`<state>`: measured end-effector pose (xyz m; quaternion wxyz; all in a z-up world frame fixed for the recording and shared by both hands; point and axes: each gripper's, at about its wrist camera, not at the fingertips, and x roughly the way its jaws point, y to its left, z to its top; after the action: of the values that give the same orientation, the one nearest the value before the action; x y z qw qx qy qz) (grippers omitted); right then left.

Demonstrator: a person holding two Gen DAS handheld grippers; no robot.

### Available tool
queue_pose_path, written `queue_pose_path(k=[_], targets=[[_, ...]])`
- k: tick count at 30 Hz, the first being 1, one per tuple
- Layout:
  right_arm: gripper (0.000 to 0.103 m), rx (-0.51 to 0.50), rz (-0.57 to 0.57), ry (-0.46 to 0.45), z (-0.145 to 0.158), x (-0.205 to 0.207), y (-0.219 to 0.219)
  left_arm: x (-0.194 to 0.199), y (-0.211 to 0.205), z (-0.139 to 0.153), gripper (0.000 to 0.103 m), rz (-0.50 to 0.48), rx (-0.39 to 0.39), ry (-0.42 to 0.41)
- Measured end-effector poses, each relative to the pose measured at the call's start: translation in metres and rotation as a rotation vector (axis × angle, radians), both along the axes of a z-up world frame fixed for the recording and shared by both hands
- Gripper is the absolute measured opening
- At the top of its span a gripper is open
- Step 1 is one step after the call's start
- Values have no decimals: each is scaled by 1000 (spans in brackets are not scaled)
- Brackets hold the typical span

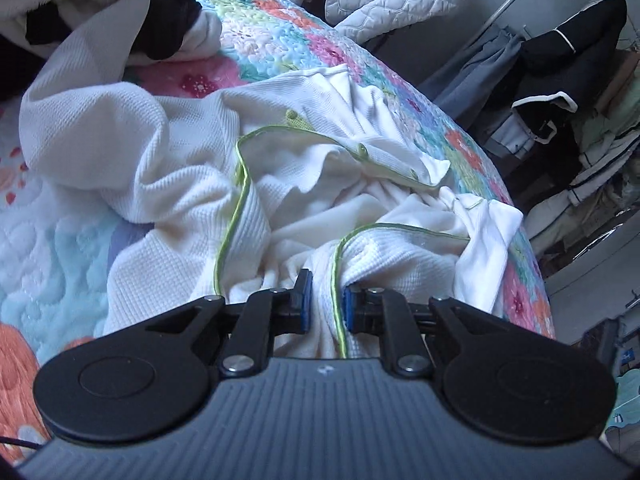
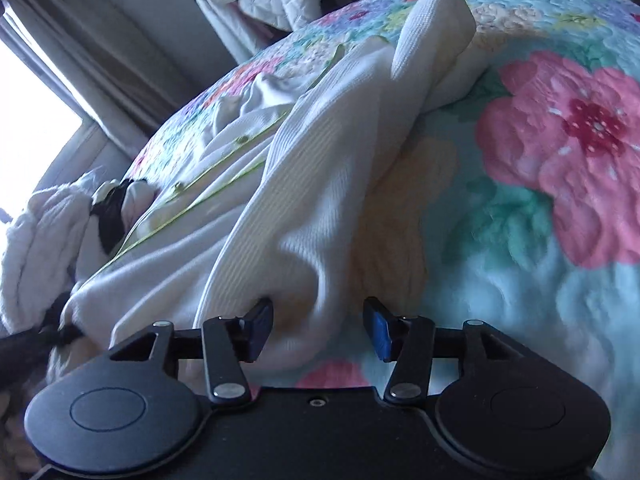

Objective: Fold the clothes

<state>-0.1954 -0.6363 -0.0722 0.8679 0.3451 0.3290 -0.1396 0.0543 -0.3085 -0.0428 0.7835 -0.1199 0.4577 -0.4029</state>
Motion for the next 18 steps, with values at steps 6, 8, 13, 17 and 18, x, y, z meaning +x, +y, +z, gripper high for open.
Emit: queue_pose_path(k=[6, 8, 13, 17, 18], targets=[[5, -98, -46, -132, 65, -26, -9, -23, -6, 36, 15, -134, 25, -65], [5, -175, -72, -203, 114, -50, -13, -36, -7, 51, 15, -211, 0, -50], [5, -286, -162, -298, 213, -129, -18, -85, -15, 72, 17, -409, -70, 28], [4, -400, -246, -45, 205, -184, -2, -121, -27, 52, 44, -501, 41, 5], [5, -393, -261, 49, 186, -193, -4, -126, -30, 43, 44, -507, 74, 3]])
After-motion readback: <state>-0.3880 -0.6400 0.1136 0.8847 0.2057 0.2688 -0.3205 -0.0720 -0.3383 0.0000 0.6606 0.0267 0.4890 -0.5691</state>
